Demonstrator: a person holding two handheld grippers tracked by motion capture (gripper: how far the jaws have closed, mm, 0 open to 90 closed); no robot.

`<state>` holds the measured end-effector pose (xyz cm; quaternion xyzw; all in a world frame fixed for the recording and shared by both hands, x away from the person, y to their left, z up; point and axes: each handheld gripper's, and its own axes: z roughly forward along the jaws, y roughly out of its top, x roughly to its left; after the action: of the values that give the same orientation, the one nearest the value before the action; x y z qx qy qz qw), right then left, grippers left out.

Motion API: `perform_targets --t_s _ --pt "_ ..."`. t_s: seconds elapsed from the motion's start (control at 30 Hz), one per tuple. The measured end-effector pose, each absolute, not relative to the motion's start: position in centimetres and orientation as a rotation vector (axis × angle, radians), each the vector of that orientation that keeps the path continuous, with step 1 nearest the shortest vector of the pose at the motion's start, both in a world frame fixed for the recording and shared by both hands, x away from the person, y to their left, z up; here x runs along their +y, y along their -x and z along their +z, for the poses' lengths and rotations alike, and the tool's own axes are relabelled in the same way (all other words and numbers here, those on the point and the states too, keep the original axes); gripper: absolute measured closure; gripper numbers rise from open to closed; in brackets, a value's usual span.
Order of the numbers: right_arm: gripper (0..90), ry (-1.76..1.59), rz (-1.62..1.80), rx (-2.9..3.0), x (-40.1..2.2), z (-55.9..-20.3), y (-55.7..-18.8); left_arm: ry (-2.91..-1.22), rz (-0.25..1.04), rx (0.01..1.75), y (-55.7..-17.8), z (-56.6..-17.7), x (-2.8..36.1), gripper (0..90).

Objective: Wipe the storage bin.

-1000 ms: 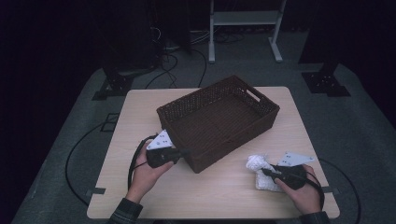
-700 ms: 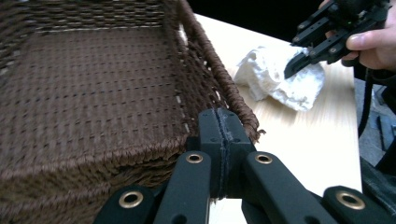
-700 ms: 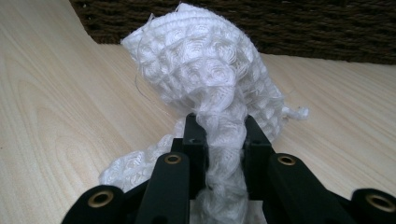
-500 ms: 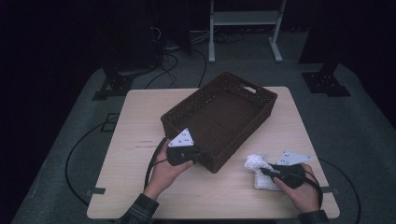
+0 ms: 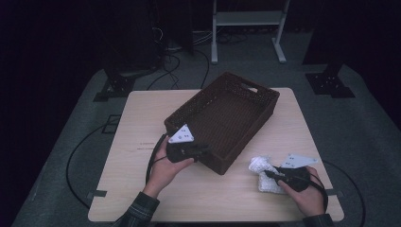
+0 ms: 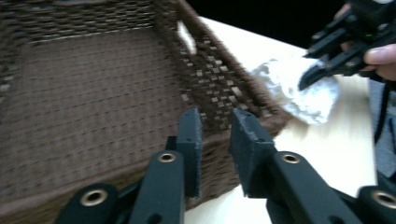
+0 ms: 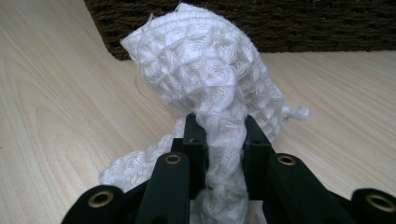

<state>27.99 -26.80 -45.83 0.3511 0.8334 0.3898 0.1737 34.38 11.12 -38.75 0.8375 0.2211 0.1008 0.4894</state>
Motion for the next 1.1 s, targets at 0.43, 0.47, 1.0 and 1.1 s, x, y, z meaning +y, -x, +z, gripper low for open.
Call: perform_targets --t_s 0.43,0.47,1.0,1.1 --pt "76.0 -1.002 1.103 2.363 -26.8 -45.9 -28.1 -2.043 0.415 0.652 -38.5 -36.4 14.9 53.8" --pt "76.0 -1.002 1.102 2.365 -26.8 -45.9 -28.1 -2.048 0.423 0.660 -38.9 -36.3 15.2 53.0" --pt "76.0 -1.005 1.102 2.367 -26.8 -46.0 -28.1 -2.088 0.522 0.811 -45.8 -36.2 18.0 60.0" --pt "76.0 -1.005 1.102 2.367 -26.9 -46.1 -28.1 -2.107 0.504 0.839 -46.8 -36.6 18.1 61.9"
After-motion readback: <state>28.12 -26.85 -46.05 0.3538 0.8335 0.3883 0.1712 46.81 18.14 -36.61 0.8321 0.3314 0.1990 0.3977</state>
